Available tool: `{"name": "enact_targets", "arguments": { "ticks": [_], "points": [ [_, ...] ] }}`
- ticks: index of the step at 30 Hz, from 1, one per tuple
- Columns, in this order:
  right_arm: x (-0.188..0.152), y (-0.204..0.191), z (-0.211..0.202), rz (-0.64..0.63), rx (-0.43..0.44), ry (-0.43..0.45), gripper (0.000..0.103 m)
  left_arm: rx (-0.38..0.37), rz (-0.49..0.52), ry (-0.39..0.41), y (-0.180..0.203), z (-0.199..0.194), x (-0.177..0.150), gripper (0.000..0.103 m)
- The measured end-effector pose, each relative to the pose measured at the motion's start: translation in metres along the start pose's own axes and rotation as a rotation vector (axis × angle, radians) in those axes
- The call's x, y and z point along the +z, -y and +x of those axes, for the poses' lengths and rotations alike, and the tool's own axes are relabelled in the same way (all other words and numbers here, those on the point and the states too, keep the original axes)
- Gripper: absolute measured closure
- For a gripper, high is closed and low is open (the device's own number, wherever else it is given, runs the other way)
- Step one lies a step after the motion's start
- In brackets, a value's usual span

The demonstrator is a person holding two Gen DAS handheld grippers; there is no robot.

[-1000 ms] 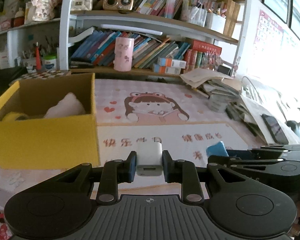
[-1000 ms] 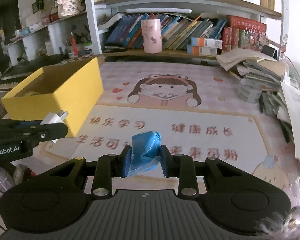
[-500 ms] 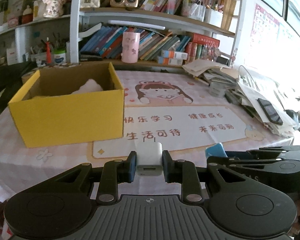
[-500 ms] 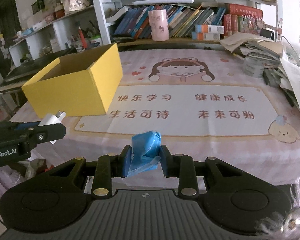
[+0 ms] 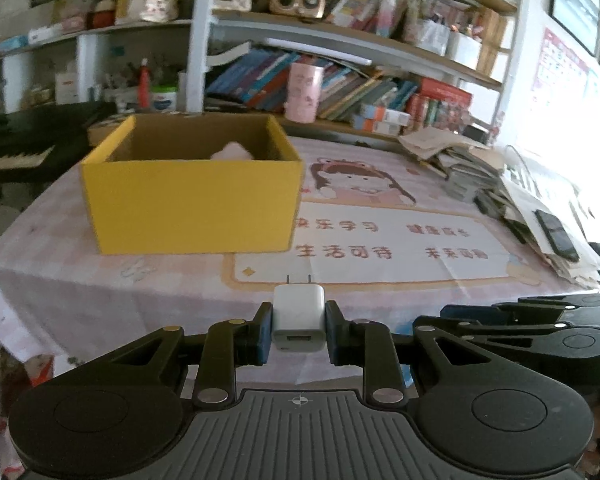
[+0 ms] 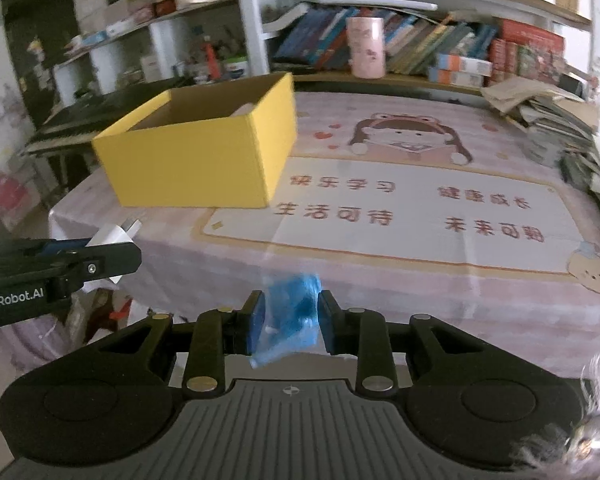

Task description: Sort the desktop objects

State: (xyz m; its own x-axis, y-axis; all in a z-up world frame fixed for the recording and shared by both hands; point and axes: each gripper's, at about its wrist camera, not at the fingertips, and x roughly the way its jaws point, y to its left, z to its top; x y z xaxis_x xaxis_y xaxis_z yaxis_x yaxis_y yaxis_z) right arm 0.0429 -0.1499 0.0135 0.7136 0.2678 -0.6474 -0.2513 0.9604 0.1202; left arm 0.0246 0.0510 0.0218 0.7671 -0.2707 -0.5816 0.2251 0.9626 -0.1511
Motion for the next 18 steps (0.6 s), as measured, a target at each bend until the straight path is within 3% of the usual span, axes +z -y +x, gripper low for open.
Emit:
{"name": "enact_targets", "arguments": {
  "ticks": [3, 7, 18],
  "points": [
    [0.000, -0.012, 0.003, -0.040, 0.038, -0.004, 0.080, 0.036, -0.016, -0.001, -0.006, -0.007, -0.006, 0.078],
    [0.002, -0.024, 0.007, -0.081, 0.088, -0.009, 0.095, 0.079, -0.047, 0.010, -0.016, -0.017, -0.011, 0.078],
    [0.008, -0.041, 0.014, -0.129, 0.121, -0.025, 0.095, 0.143, -0.116, 0.034, -0.036, -0.032, -0.018, 0.078]
  ]
}}
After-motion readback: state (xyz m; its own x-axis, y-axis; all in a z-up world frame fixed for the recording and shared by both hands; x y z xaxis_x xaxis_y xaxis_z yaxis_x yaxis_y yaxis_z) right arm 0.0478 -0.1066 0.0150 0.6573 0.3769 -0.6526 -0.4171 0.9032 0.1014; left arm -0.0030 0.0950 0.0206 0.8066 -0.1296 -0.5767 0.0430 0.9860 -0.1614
